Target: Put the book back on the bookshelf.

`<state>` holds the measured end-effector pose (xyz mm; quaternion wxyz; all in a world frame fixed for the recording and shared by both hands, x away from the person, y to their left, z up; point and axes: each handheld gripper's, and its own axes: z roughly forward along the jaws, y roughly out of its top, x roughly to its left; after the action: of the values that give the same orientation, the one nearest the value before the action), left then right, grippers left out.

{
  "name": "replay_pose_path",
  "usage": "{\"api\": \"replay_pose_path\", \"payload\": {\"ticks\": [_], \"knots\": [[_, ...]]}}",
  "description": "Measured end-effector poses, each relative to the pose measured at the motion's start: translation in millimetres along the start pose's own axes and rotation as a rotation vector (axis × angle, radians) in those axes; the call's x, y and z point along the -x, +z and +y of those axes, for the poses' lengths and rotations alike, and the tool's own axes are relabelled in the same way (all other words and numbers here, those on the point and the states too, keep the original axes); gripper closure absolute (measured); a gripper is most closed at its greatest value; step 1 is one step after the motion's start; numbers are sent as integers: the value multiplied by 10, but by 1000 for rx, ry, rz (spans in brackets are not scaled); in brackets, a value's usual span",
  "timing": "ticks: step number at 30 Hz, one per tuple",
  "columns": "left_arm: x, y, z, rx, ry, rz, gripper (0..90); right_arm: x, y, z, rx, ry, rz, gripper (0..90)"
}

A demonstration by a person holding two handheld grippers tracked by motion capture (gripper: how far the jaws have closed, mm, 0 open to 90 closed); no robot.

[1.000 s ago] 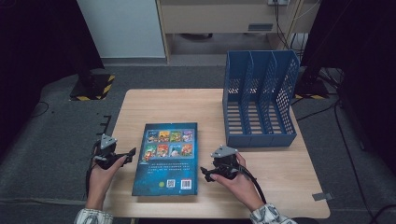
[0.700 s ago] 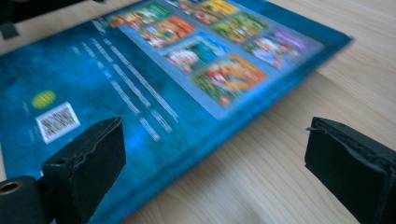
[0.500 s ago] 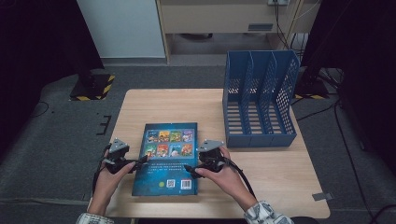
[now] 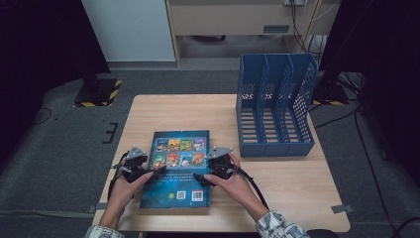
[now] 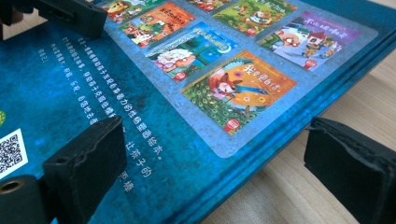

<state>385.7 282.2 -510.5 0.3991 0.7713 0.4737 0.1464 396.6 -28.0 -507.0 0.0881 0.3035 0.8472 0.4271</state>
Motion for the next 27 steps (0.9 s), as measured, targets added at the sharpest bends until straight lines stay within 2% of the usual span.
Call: {"api": "replay_pose_path", "payload": {"ticks": [6, 12, 17, 20, 22, 27], "knots": [[-30, 41, 3, -3, -29, -38, 1, 63, 45, -22, 12, 34, 35, 28], [-48, 75, 6, -1, -39, -63, 0, 120, 100, -47, 15, 101, 76, 8], [-68, 77, -2, 0, -45, -74, 0, 134, 108, -45, 14, 94, 82, 3], [-127, 99, -13, 9, -62, -103, 0, 142, 109, -39, 5, 96, 89, 2], [-164, 116, -10, 13, -59, -117, 0, 145, 114, -34, 7, 96, 89, 2], [-199, 158, -9, 12, -103, -145, 0, 171, 125, -30, 2, 104, 103, 3]]}}
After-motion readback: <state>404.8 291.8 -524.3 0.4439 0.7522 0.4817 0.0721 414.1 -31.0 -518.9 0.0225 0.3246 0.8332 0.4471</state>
